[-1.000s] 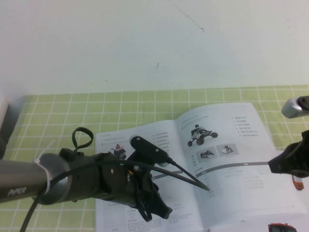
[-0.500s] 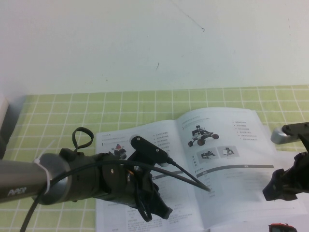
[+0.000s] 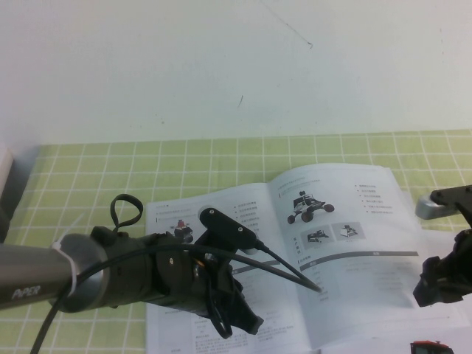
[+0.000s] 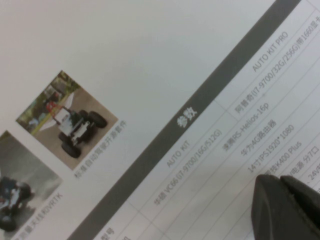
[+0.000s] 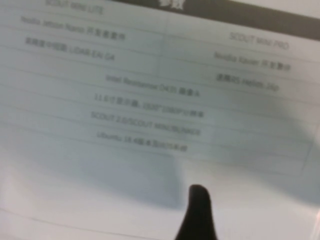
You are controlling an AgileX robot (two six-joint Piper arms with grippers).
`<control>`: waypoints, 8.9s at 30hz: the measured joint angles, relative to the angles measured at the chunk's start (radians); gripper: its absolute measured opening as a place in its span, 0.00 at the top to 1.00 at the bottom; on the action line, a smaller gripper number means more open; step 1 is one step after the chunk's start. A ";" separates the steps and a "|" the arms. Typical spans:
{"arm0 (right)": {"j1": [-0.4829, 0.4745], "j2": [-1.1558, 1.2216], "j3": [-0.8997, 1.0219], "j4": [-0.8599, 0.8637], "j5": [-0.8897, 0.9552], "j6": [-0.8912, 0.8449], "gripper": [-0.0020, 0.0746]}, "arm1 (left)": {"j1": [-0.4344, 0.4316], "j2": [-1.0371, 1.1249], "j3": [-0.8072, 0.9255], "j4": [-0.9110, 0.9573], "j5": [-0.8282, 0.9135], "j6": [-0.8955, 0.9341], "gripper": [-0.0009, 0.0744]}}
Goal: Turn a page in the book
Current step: Open the closed book
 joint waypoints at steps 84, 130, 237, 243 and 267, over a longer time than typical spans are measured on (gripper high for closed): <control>-0.083 0.059 -0.123 0.219 0.097 -0.402 0.97 | 0.000 0.000 0.000 0.009 -0.002 0.001 0.99; -0.006 -0.198 0.099 0.128 0.057 -0.268 0.98 | 0.000 -0.002 -0.128 -0.034 -0.013 -0.003 0.99; -0.147 0.094 -0.038 0.678 0.260 -0.508 0.60 | 0.006 0.116 -0.150 -0.053 0.066 -0.011 0.99; -0.147 0.089 -0.038 0.776 0.367 -0.601 0.64 | 0.006 0.116 -0.150 -0.053 0.066 -0.011 0.99; 0.052 0.085 -0.038 1.140 0.515 -0.844 0.85 | 0.018 -0.032 -0.131 0.071 0.046 -0.011 0.99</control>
